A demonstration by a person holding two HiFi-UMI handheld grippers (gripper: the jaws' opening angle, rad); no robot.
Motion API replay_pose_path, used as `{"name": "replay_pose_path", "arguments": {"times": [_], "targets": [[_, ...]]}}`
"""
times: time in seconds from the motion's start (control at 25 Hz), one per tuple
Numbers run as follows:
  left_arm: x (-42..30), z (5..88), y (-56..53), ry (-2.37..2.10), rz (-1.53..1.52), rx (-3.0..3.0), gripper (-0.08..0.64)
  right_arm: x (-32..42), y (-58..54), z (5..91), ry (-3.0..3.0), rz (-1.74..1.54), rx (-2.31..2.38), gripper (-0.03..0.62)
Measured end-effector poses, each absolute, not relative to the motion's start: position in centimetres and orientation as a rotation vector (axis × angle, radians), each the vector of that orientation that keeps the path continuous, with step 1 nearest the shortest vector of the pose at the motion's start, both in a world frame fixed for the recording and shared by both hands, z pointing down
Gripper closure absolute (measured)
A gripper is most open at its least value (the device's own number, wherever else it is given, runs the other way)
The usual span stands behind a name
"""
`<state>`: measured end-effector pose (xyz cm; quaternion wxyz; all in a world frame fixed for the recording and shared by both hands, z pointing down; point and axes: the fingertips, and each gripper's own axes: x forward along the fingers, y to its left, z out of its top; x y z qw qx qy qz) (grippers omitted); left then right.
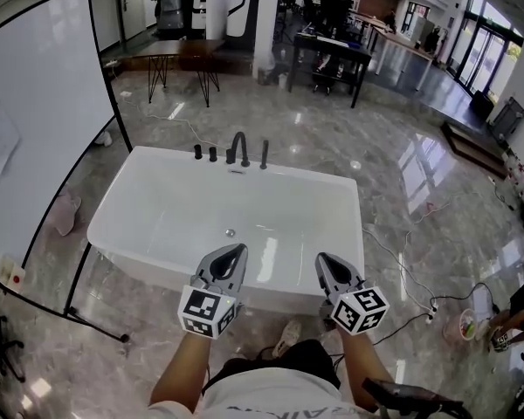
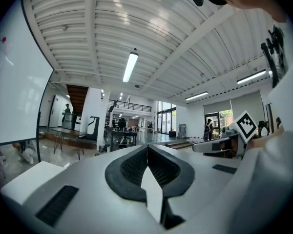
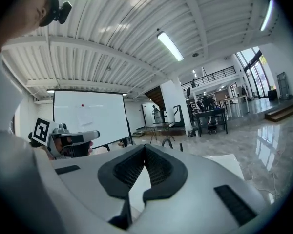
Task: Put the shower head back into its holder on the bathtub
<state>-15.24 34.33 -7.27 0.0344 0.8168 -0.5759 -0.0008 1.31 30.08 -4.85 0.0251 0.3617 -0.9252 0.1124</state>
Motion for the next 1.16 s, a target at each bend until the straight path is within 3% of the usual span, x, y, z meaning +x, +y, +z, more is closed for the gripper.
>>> {"name": "replay_pose_path", "arguments": {"times": [0.44, 0.8, 1.16], "targets": [[-10.5, -9.3, 37.4, -1.849, 0.03, 2.495, 0.541, 4.7, 32.1, -8.1, -2.916, 0.167, 1.044, 0.581], [-0.1, -8.7, 36.3, -1.849, 0.029, 2.478, 0.541, 15.0, 30.9, -8.9, -2.907, 0.153, 1.048, 0.581], [1.3, -9.2, 35.9, -1.837, 0.073, 2.479, 0.541, 16.0, 30.4, -8.8, -2.902, 0.163, 1.021, 0.581]]}}
